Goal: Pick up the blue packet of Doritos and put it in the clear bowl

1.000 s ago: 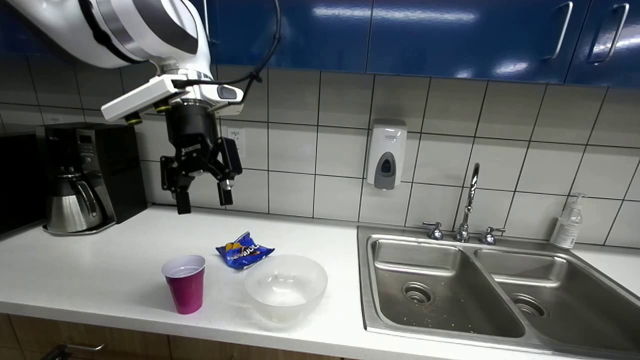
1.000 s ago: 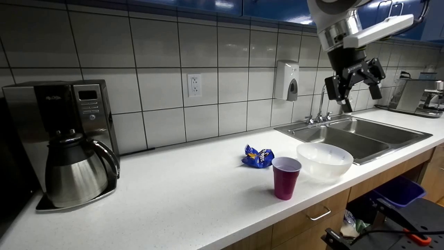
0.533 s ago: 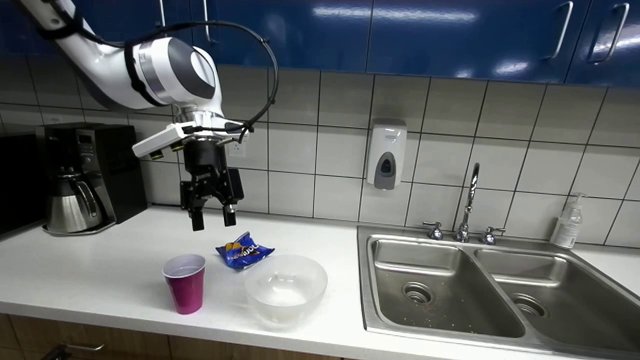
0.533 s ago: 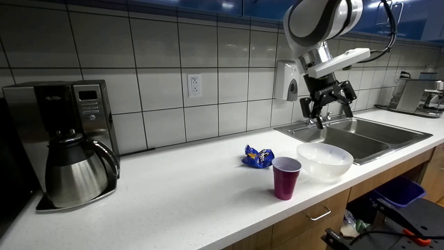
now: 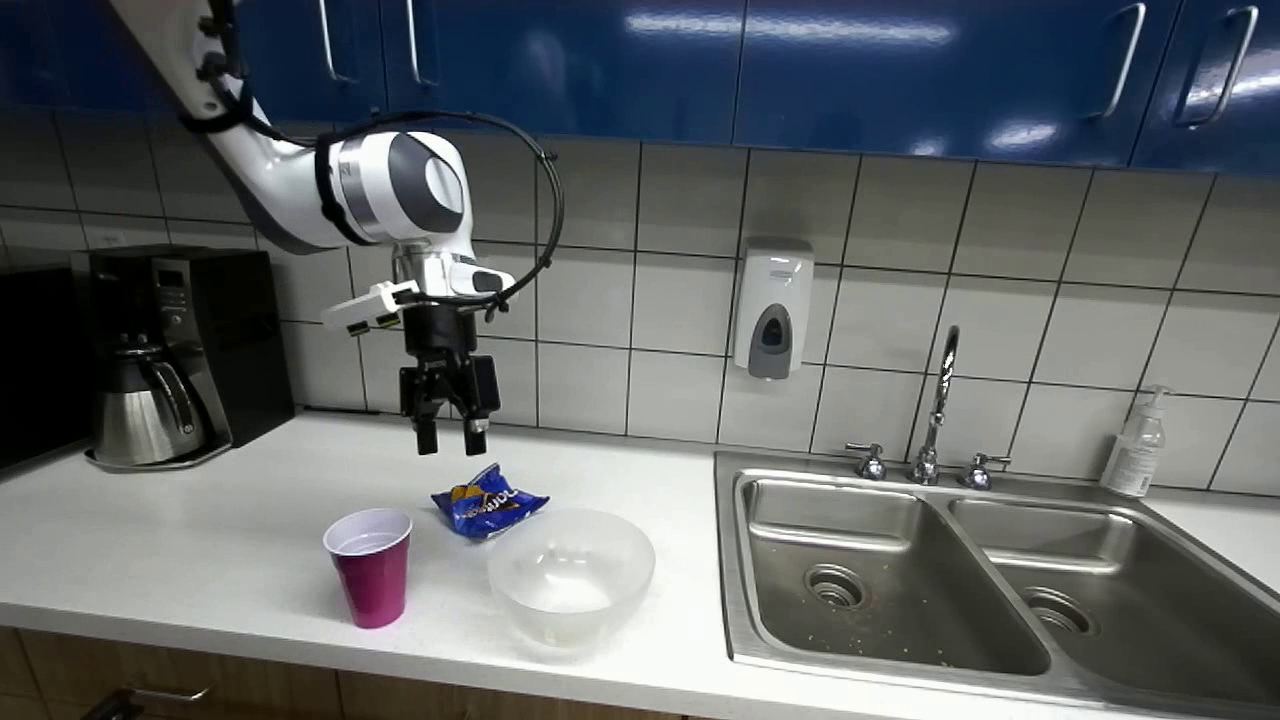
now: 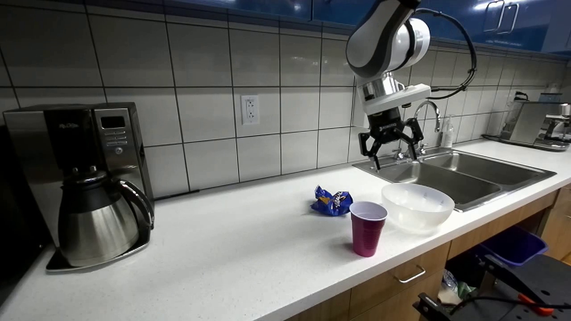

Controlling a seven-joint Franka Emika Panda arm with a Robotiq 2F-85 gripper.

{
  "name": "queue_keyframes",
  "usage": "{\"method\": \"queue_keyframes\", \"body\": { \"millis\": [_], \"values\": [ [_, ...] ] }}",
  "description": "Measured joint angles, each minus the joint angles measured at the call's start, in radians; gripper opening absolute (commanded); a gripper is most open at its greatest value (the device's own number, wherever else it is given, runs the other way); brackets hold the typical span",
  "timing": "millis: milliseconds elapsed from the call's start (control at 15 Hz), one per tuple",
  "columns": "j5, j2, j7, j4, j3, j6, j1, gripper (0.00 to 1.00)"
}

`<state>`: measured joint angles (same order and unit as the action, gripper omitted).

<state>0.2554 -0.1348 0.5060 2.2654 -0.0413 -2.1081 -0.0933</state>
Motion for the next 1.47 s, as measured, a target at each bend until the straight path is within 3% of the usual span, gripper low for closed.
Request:
{"method": "queue_keyframes", "body": {
  "millis": [867, 1467],
  "values": [
    [-0.079, -0.45, 0.222, -0.371, -0.074, -0.118, 0.123, 1.0],
    [-0.104, -0.614, 0.305, -0.556, -0.13, -0.167, 0.137, 1.0]
  ]
}}
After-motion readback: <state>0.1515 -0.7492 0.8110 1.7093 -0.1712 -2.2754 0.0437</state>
